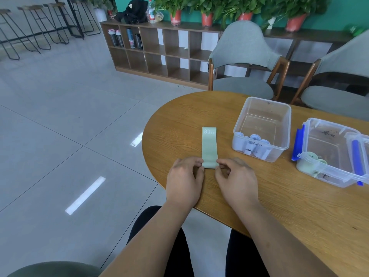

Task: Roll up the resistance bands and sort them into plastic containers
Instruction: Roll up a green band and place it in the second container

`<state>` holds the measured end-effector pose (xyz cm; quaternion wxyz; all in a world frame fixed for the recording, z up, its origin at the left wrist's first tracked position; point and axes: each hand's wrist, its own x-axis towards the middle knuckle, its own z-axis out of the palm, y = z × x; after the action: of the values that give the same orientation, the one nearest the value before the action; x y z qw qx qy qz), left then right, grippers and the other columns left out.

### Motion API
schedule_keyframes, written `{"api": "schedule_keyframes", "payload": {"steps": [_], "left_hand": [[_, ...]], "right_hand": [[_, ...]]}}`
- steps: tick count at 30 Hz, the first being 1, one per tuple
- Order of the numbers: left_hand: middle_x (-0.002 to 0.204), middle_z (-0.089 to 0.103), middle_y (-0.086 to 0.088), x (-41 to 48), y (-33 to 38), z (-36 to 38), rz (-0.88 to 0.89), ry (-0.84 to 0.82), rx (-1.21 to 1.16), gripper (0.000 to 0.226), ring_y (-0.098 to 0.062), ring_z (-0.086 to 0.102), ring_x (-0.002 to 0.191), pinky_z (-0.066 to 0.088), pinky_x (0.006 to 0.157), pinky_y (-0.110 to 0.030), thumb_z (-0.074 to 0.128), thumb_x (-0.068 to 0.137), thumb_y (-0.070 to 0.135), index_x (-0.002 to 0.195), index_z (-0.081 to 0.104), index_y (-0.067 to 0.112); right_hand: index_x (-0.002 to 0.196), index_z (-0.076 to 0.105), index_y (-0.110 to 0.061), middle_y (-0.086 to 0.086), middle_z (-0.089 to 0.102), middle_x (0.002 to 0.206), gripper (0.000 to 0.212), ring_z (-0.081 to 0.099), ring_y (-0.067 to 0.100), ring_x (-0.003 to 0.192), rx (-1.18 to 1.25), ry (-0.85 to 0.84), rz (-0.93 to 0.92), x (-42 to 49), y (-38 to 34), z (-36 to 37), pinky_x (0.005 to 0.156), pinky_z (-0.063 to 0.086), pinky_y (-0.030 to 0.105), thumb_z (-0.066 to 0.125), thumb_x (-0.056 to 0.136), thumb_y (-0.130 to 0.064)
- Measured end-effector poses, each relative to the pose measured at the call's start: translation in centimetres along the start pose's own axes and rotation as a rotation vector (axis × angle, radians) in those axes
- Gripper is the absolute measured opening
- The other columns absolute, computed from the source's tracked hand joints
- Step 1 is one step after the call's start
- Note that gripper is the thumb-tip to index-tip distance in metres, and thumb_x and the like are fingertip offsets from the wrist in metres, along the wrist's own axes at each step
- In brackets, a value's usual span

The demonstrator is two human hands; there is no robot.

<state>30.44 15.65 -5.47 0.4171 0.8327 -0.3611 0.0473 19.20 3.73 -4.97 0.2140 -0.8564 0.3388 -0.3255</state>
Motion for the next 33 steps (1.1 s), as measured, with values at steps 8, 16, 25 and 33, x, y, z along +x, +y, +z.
{"api": "schedule_keyframes", "payload": {"steps": [8,16,25,33], "left_hand": [[0.106,0.072,0.02,0.03,0.16,-0.13,0.027,-0.012,0.019,0.023,-0.001,0.054,0.094,0.047,0.078,-0.018,0.072,0.096,0.026,0.118,0.076,0.031],[0.098,0.072,0.024,-0.09,0.37,-0.47,-0.005,-0.007,-0.026,0.022,0.003,0.054,0.091,0.046,0.077,-0.013,0.073,0.095,0.027,0.116,0.075,0.033],[0.101,0.07,0.021,-0.16,0.32,-0.38,0.031,0.005,0.003,0.016,-0.004,0.056,0.093,0.05,0.076,-0.021,0.073,0.095,0.024,0.11,0.074,0.03],[0.106,0.072,0.018,-0.11,0.3,-0.32,0.05,0.0,0.021,0.022,-0.004,0.056,0.095,0.051,0.078,-0.021,0.075,0.094,0.023,0.115,0.076,0.028]], "right_hand": [[0.119,0.075,-0.031,-0.016,0.071,0.095,0.025,0.063,0.008,0.082,0.031,-0.02,0.04,0.21,-0.05,-0.16,0.076,0.057,0.035,0.074,0.094,-0.029],[0.114,0.076,-0.03,-0.018,0.073,0.089,0.019,0.06,0.003,0.076,0.11,0.005,0.047,0.09,-0.05,-0.64,0.077,0.057,0.036,0.074,0.094,-0.031],[0.099,0.077,-0.029,-0.016,0.068,0.089,0.007,0.06,0.008,0.081,0.059,0.009,0.02,-0.05,-0.12,-0.51,0.073,0.056,0.037,0.073,0.094,-0.027],[0.117,0.077,-0.027,-0.012,0.071,0.102,0.027,0.064,0.013,0.092,0.016,-0.032,0.023,0.04,0.07,-0.09,0.08,0.059,0.039,0.073,0.091,-0.023]]}}
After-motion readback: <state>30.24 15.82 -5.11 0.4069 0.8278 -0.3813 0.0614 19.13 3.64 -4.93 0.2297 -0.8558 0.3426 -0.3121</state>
